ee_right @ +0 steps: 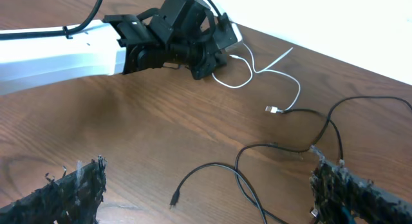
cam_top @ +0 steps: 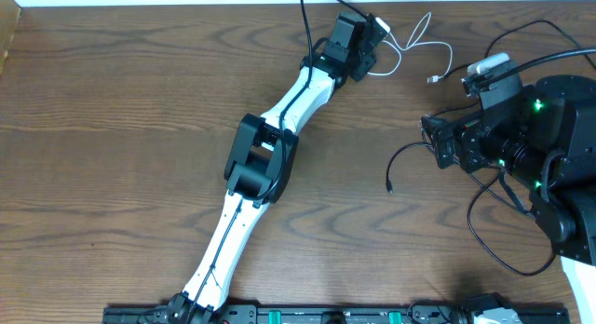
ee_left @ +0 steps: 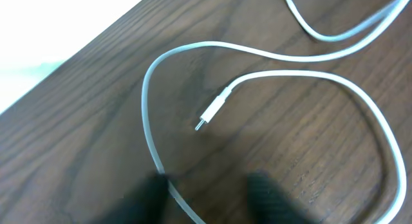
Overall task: Untangle cables
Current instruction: 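Grasp the white cable with the left gripper and lift it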
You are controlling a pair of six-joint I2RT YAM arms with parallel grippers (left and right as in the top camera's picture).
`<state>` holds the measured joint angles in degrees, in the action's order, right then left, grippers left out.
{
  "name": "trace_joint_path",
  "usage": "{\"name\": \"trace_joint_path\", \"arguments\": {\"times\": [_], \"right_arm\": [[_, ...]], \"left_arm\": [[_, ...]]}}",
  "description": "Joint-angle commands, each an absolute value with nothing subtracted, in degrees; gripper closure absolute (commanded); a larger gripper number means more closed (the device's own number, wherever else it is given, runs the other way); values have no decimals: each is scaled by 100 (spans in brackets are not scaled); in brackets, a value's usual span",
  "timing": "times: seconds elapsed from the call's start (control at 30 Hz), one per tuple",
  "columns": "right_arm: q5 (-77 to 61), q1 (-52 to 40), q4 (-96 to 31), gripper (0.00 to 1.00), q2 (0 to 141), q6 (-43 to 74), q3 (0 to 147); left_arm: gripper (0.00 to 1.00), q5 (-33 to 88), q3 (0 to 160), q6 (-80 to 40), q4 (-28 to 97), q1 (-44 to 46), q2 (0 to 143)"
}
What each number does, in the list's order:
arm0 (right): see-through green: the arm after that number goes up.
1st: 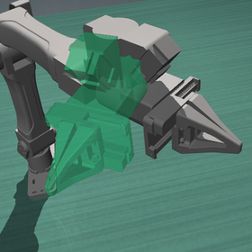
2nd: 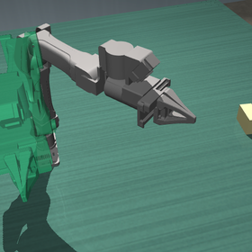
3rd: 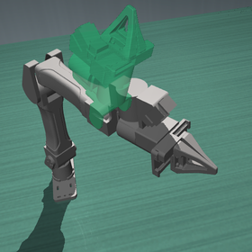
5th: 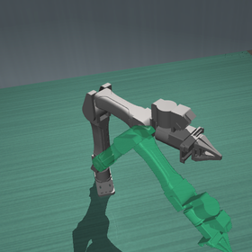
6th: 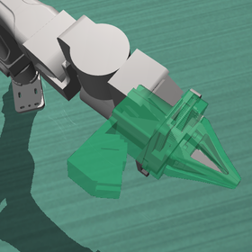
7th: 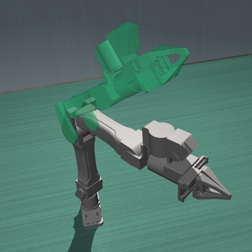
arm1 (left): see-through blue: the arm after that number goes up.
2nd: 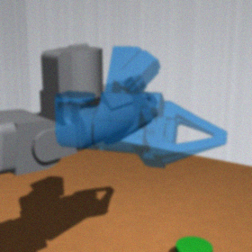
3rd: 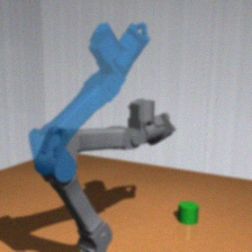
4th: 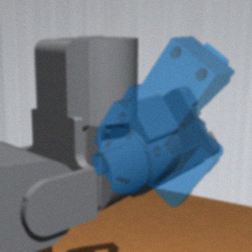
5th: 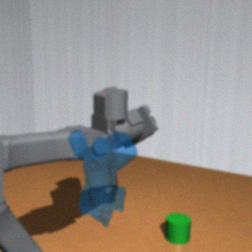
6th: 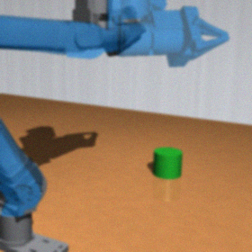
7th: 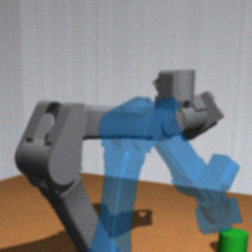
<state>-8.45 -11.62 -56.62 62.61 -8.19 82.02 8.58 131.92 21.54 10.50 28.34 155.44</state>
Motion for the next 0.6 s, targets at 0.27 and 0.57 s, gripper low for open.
{"name": "trace_joint_path", "arguments": {"times": [0.27, 0.57], "right_arm": [[-919, -1210, -5686, 1, 6226, -882, 8283], [-921, -1210, -5736, 1, 6226, -880, 8283]], "left_arm": [[44, 808, 13214, 1737, 655, 2722, 15769], [59, 808, 13211, 1509, 484, 2663, 15906]]}}
